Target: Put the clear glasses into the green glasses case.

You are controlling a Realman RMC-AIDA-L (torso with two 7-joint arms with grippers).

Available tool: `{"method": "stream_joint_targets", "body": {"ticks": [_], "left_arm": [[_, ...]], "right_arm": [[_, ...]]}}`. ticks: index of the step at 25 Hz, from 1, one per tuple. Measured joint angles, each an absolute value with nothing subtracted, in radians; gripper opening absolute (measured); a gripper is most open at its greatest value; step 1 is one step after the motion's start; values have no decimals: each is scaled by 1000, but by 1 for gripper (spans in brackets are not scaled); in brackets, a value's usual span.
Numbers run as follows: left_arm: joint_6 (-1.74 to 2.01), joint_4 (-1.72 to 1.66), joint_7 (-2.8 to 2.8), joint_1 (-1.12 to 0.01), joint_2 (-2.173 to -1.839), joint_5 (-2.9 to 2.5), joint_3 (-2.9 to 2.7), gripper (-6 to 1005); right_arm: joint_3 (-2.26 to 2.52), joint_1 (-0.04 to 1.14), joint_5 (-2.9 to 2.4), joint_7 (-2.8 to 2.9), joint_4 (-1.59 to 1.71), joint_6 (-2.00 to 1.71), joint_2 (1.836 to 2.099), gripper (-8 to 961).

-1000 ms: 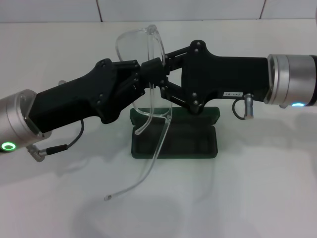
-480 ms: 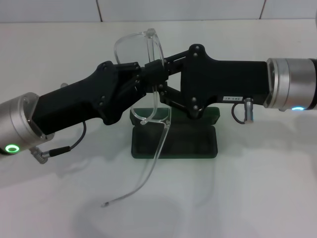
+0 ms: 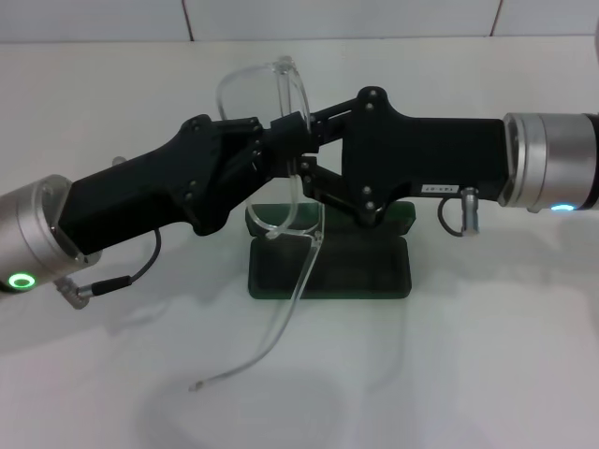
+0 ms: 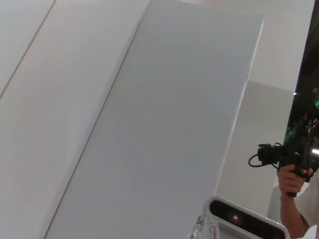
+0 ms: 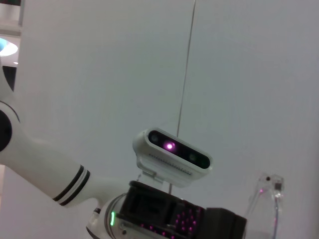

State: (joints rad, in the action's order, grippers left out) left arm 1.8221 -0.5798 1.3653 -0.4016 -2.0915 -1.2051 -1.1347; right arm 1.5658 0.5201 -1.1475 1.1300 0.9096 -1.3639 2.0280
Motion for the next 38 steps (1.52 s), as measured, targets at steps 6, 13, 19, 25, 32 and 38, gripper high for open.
{"method": "stream_joint_targets", "body": {"ticks": [6, 13, 19, 25, 32, 38], "left_arm": [[1873, -585, 1370, -402, -2088, -1204, -1132, 36], [1941, -592, 1375, -377, -2067, -1156, -1126, 36], [1940, -595, 1379, -356, -2055, -1139, -1126, 36], [1940, -594, 1382, -387, -2078, -1174, -1139, 36], [1940, -591, 1375, -456, -2091, -1191, -1261, 36], [1942, -599, 1354, -466, -2092, -1156, -1330, 36]], "right_arm": [[1559, 518, -1122, 1112, 892, -1362, 2026, 114], [1465, 482, -1102, 1100, 886, -1431, 2019, 113], [1265, 411, -1080, 1133, 884, -1661, 2018, 114], [1205, 378, -920, 1075, 866, -1766, 2020, 113], [1208, 426, -806, 989, 807, -1768, 2023, 114], [1211, 510, -787, 938, 681, -1765, 2025, 113]]}}
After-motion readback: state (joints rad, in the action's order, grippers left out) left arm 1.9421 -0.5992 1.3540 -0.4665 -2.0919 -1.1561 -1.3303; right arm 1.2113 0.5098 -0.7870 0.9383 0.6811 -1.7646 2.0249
